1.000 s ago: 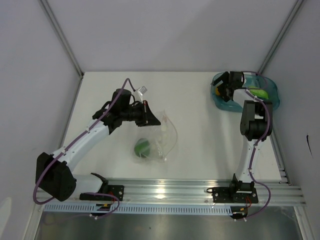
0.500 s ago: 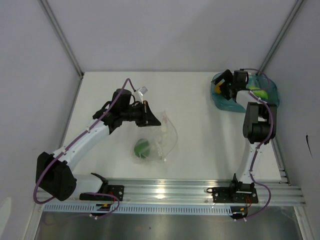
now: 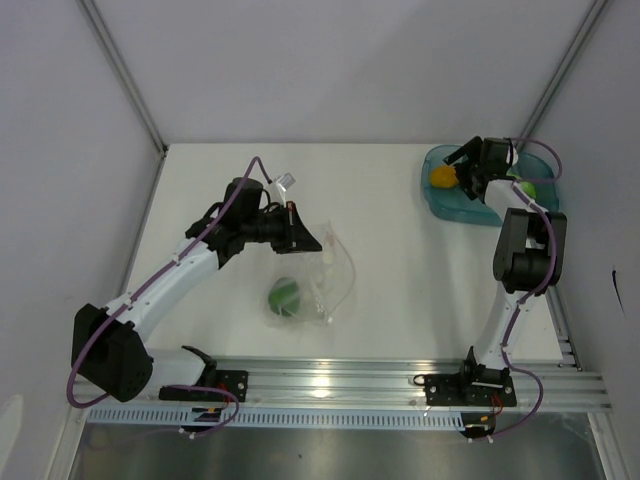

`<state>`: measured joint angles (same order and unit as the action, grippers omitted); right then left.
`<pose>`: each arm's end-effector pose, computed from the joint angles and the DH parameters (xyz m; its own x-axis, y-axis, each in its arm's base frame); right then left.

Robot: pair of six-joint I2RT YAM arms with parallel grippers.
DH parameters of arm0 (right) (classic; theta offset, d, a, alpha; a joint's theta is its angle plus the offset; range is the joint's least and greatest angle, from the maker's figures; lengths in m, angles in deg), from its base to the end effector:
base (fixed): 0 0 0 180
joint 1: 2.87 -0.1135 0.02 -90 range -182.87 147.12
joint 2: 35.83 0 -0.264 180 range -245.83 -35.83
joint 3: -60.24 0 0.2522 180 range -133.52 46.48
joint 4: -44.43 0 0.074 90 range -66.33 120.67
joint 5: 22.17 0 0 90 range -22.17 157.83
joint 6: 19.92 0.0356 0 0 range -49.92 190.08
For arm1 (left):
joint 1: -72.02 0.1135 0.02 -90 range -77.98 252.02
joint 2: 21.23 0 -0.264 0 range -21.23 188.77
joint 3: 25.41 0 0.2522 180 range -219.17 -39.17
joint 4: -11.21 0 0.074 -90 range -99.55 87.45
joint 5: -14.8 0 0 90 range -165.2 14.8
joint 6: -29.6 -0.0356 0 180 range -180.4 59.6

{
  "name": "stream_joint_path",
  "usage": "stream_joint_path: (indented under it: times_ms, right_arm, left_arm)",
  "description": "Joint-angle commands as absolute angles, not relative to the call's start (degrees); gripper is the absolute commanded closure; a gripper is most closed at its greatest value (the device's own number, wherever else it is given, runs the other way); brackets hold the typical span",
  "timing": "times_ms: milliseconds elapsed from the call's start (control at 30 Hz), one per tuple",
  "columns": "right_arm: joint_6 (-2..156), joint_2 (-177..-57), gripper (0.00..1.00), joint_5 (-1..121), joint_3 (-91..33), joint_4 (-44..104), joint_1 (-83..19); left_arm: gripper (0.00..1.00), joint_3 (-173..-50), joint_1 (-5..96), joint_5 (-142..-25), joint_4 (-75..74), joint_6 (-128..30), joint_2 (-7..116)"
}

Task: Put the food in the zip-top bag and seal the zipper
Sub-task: Pick up the fake vegetable from the bin.

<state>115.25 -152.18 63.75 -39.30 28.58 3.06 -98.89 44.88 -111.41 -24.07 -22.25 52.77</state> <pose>0.4685 -0.0461 0.2180 -0.3476 0.7473 -0.5663 0.4113 0.6643 0.6241 0.2420 -0.1477 0.3049 -0.9001 -0.0987 -0.4244 0.3032 0.5576 -0.7728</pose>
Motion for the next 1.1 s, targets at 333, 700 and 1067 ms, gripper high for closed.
stream_joint_path:
  times_ms: [333,700,1067]
  right_arm:
    - [116.40,-159.84,0.01,67.30,-44.84,29.35,3.28]
    - [114.99,-164.58,0.01,67.66,-46.69,34.44,2.66]
    - [113.59,-167.49,0.19,65.02,-47.39,37.34,2.84]
  left_arm:
    - [0.99,-99.02,44.95,-112.29,-23.38,-21.55,51.37]
    - [0.99,-99.37,44.95,-112.20,-23.99,-21.55,52.16]
    - [1.00,-99.38,44.86,-112.29,-23.82,-21.20,52.51]
